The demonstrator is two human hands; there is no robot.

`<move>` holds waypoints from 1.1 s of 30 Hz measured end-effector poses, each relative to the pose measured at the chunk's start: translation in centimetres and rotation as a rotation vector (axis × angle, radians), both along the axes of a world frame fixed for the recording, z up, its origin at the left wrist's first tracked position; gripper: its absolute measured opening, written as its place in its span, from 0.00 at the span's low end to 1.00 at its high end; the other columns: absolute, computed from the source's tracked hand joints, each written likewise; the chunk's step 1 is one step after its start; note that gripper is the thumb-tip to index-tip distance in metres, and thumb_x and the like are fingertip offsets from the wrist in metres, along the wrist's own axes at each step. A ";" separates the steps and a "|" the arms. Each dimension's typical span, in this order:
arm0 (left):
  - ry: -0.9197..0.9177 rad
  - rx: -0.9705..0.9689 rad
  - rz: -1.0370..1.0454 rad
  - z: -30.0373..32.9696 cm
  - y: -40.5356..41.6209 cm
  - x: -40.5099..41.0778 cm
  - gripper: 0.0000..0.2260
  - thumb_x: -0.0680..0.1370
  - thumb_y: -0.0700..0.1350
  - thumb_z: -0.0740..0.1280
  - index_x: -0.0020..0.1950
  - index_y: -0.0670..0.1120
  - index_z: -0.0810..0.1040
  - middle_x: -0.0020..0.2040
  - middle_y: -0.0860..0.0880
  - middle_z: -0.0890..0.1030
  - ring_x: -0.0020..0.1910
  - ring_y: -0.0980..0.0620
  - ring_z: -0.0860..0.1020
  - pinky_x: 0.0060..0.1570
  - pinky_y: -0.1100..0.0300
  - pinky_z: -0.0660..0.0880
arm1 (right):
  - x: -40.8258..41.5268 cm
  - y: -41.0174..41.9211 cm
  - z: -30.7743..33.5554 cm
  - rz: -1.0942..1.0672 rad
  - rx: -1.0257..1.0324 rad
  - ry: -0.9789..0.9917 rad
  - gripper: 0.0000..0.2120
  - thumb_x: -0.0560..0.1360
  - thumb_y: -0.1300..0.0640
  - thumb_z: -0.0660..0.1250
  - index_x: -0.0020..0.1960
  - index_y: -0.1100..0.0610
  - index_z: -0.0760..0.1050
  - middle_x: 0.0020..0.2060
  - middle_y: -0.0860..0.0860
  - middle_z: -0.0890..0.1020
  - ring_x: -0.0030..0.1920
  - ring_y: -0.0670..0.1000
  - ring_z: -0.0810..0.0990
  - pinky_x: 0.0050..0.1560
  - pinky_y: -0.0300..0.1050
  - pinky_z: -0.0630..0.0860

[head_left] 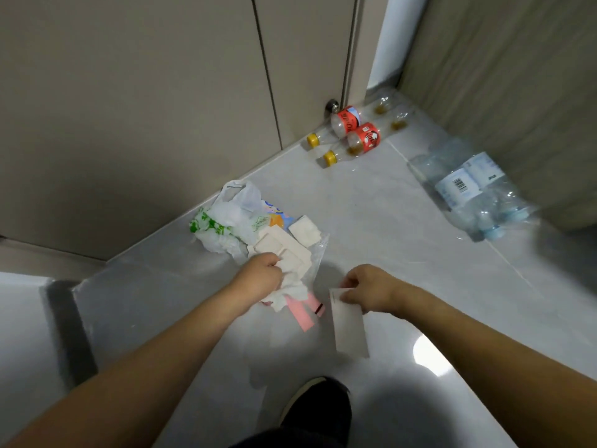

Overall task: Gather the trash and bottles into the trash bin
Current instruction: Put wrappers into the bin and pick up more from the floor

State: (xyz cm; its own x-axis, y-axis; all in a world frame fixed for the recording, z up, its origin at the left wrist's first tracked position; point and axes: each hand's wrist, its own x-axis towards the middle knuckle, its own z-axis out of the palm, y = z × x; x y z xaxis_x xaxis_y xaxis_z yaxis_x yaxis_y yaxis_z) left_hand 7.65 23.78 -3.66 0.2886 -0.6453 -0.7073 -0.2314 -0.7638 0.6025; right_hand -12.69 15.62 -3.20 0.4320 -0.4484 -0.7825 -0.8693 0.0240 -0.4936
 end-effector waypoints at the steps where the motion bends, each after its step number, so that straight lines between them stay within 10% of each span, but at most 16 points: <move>1: 0.055 -0.004 -0.002 1.2 -1.3 -0.9 0.11 0.75 0.31 0.56 0.39 0.41 0.74 0.34 0.44 0.73 0.28 0.47 0.73 0.22 0.63 0.69 | -0.8 -1.3 1.3 -0.003 0.003 -0.006 0.08 0.75 0.61 0.65 0.52 0.63 0.78 0.49 0.59 0.80 0.43 0.55 0.80 0.44 0.49 0.80; 17: 0.152 -0.297 -0.451 19.0 -18.7 -26.5 0.11 0.76 0.29 0.57 0.42 0.43 0.72 0.36 0.40 0.77 0.25 0.46 0.76 0.24 0.59 0.77 | -26.0 -11.4 19.1 -0.321 -0.292 0.027 0.05 0.77 0.64 0.60 0.45 0.59 0.74 0.34 0.55 0.81 0.23 0.49 0.77 0.25 0.38 0.71; 27: -0.073 -0.567 -0.650 23.6 -21.2 -40.7 0.05 0.76 0.35 0.61 0.47 0.37 0.77 0.37 0.42 0.79 0.27 0.51 0.76 0.23 0.66 0.69 | -44.3 -13.3 23.9 -1.240 -0.684 -0.281 0.08 0.75 0.67 0.56 0.48 0.62 0.73 0.30 0.60 0.78 0.22 0.51 0.77 0.21 0.36 0.70; 33: -0.098 -0.644 -0.700 25.0 -24.1 -46.2 0.08 0.73 0.32 0.59 0.47 0.37 0.77 0.40 0.35 0.81 0.30 0.46 0.79 0.25 0.64 0.70 | -49.1 -12.7 20.1 -1.501 -0.873 -0.133 0.15 0.66 0.61 0.57 0.48 0.62 0.78 0.39 0.60 0.82 0.38 0.60 0.82 0.43 0.56 0.82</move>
State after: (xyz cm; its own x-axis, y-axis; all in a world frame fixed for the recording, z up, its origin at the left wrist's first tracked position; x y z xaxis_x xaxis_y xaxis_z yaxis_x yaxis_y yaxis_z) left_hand -38.53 -0.33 21.34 -0.2719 -0.9507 -0.1491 -0.5815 0.0389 0.8126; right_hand -61.78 2.92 16.89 -0.6840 -0.7212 -0.1098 -0.2982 0.4137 -0.8602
